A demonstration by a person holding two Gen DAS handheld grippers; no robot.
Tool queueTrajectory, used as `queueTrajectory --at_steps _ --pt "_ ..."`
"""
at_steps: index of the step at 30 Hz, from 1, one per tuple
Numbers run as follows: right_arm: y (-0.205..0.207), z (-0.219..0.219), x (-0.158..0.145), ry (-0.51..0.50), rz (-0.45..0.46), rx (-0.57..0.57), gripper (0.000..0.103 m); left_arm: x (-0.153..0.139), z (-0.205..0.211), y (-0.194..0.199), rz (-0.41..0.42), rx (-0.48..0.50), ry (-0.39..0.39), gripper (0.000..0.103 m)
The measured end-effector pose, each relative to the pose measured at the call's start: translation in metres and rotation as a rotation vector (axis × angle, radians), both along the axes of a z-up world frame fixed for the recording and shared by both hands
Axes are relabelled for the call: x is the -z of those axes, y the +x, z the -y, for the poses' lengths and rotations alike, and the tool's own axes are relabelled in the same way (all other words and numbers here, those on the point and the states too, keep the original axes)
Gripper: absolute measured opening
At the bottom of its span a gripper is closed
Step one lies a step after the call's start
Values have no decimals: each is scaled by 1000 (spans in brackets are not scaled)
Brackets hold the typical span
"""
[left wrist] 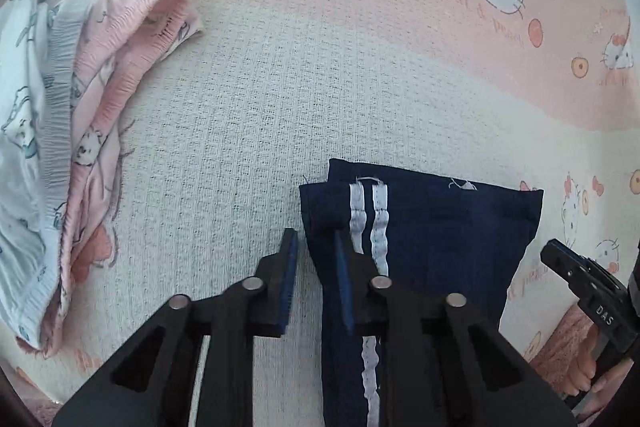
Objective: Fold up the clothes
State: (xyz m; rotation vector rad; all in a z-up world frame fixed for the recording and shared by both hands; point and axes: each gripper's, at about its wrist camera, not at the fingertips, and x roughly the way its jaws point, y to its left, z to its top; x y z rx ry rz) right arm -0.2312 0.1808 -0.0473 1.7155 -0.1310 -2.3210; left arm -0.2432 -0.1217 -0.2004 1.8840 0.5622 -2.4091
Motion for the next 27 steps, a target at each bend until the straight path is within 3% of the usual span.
queueTrajectory --at_steps 8,12,13,14,16,19,20,21,22,24,27 --pt "-27 -16 25 1 27 71 20 -7 -7 -18 -65 97 -82 7" --pt "-30 -33 21 -56 18 148 25 6 -16 -36 -34 104 -90 9" --pt "-30 -38 20 -85 22 165 29 5 -14 -36 -38 85 -84 12" --pt "-30 -40 17 -96 13 177 39 4 -12 -36 -43 65 -79 15" --pt "-26 -41 10 -76 -40 191 46 6 -12 -36 -46 34 -83 37" --pt "-31 -31 18 -31 -21 134 52 13 -11 -33 -38 42 -77 39" --pt "-34 -28 22 -15 -11 112 51 13 -12 -33 -46 54 -94 38" --pt "-35 -23 22 -5 -8 92 34 13 -13 -35 -54 65 -98 30" --pt "-37 -18 22 2 -11 75 23 12 -14 -37 -63 76 -100 15" --pt "-40 -11 19 15 -19 51 11 14 -16 -43 -65 64 -78 13" --pt "-48 -11 12 17 -44 57 11 14 -17 -53 -88 71 -105 13"
